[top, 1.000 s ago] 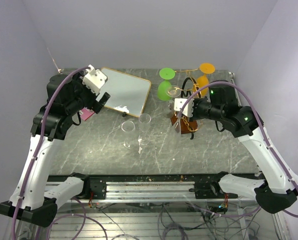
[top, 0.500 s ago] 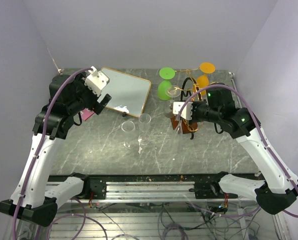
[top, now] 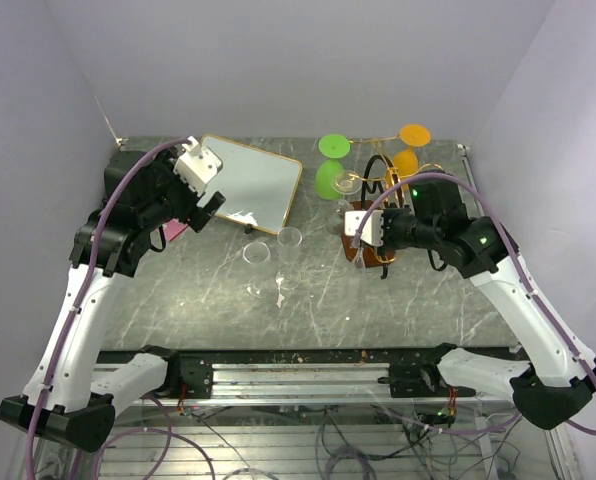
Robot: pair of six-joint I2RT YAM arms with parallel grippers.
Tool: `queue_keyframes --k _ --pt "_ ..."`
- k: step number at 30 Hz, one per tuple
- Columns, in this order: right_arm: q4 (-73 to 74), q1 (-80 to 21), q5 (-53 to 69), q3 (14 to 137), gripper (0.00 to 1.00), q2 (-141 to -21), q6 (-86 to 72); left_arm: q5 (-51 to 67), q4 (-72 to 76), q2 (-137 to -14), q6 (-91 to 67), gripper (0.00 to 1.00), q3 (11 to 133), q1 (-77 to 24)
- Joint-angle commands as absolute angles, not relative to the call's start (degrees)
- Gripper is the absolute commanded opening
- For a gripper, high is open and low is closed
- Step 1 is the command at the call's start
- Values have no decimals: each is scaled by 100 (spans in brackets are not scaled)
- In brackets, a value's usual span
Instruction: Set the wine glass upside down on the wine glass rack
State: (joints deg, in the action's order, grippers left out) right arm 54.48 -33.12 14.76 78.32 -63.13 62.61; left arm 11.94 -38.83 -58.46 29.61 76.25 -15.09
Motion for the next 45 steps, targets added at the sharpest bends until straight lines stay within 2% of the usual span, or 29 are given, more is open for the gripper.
queue_keyframes --k 1,6,26,41,45 --pt "5432 -3333 1505 7722 14 -6221 6258 1392 -3700 -5844 3043 100 7582 -1459" --pt "5439 -3334 1496 7622 15 -6190 6258 1411 -3700 -5845 3075 100 7526 -1459" --pt "5524 -3331 1457 7572 30 -6160 6275 1860 -3483 -5986 2900 99 7162 -1455" --pt "5480 -3288 1467 7469 47 -6085 6258 2759 -2676 -6314 1861 100 6610 -1459" --pt "5471 -3248 1490 7436 56 -6057 6245 2984 -2452 -6434 1508 100 6576 -1455"
